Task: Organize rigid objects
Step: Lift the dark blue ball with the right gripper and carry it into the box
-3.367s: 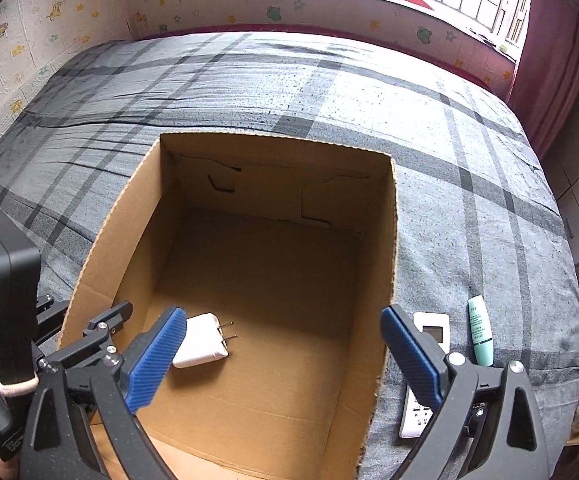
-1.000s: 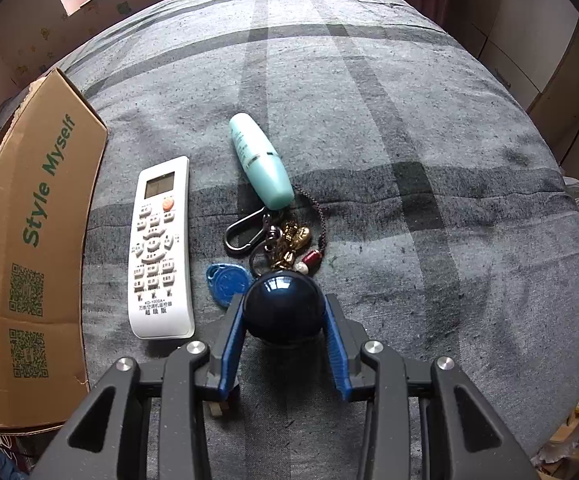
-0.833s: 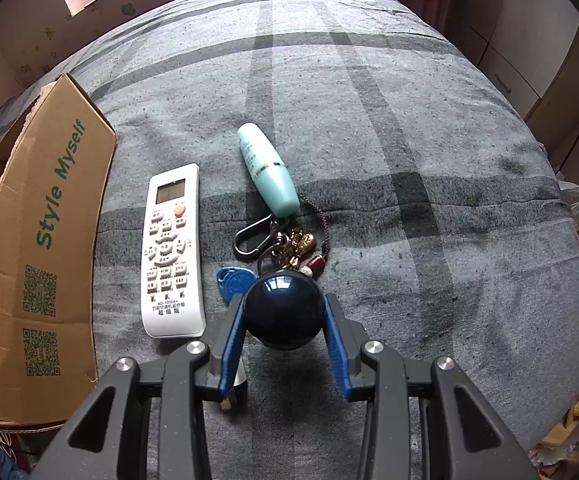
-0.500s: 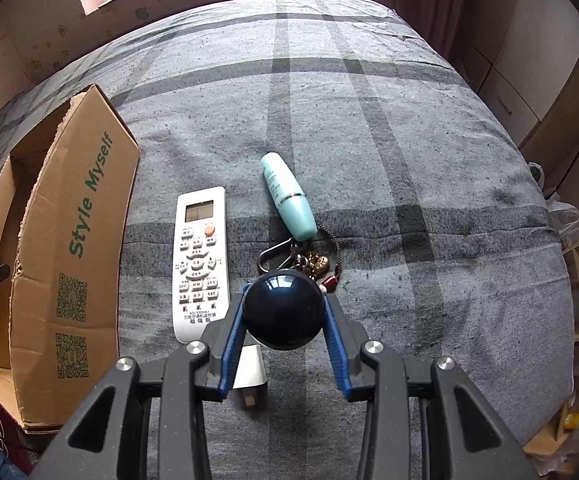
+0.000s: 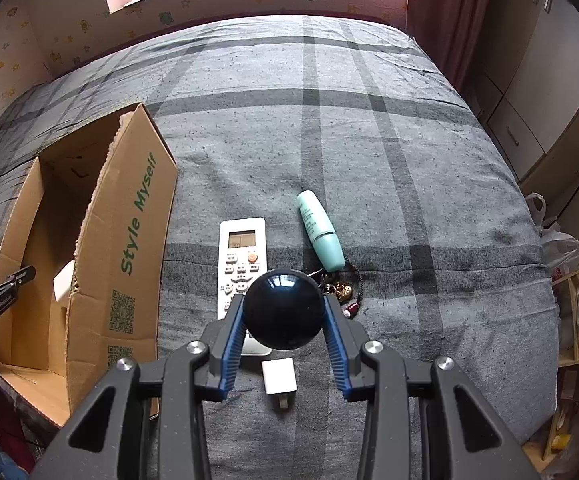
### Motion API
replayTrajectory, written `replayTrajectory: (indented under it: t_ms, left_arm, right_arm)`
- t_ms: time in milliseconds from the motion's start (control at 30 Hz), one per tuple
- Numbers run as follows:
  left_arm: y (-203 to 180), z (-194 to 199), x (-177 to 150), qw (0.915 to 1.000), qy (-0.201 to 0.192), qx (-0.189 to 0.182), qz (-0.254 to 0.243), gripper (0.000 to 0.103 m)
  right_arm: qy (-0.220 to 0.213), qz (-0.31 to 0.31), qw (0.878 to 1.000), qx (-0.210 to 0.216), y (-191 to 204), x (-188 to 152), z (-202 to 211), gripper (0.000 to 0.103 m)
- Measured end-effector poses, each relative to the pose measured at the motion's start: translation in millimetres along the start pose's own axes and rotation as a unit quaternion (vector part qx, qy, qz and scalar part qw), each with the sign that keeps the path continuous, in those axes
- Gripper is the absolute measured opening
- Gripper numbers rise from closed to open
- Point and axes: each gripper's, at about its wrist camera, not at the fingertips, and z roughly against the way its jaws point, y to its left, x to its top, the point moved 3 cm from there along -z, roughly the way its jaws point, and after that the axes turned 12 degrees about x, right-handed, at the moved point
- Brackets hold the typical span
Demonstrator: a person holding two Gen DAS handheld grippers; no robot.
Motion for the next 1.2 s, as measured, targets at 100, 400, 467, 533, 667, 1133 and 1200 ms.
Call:
replayTrajectory:
  t_ms: [100,400,467,533,667,1133,1200]
  left_arm:
    - [-1.0,-0.5,0.1,1.0000,0.000,0.000,0.000,0.013]
    - [-1.7,-0.6,-0.1,1.0000,0.000,-0.001,0.001,0.013]
    - [-1.5,-0.7,-0.1,1.0000,0.000,0.000,0.001,0.013]
    - [-1.6,-0.8,0.0,1.0000,0.000,-0.001,0.001,0.013]
    - [-1.1,-1.1,0.0,1.0000,0.000,-0.001,0.002,0.013]
    - [-1.8,0.4,-0.4,1.0000,-0.002,0.003,0.000,0.013]
    - [-1.9,0.5,-0.5,1.0000,-0.001,0.002,0.000,0.013]
  right_arm:
    - [-0.004,0.012,1.000,0.005,11.8,5.3,4.1,0.040]
    - [-0.010,0.052,0.998,0.028,53.9,19.0,10.0,0.040]
    - [-0.009,0.064,0.997,0.033,65.0,22.1,10.2,0.040]
    - [-0.010,0.074,0.996,0.039,76.2,24.8,10.6,0.040]
    - [-0.011,0.093,0.994,0.048,97.6,30.8,10.8,0.040]
    - [0.017,0.127,0.988,0.088,160.6,51.5,-22.4,0.040]
    - [0.023,0.130,0.987,0.091,168.2,52.8,-28.9,0.040]
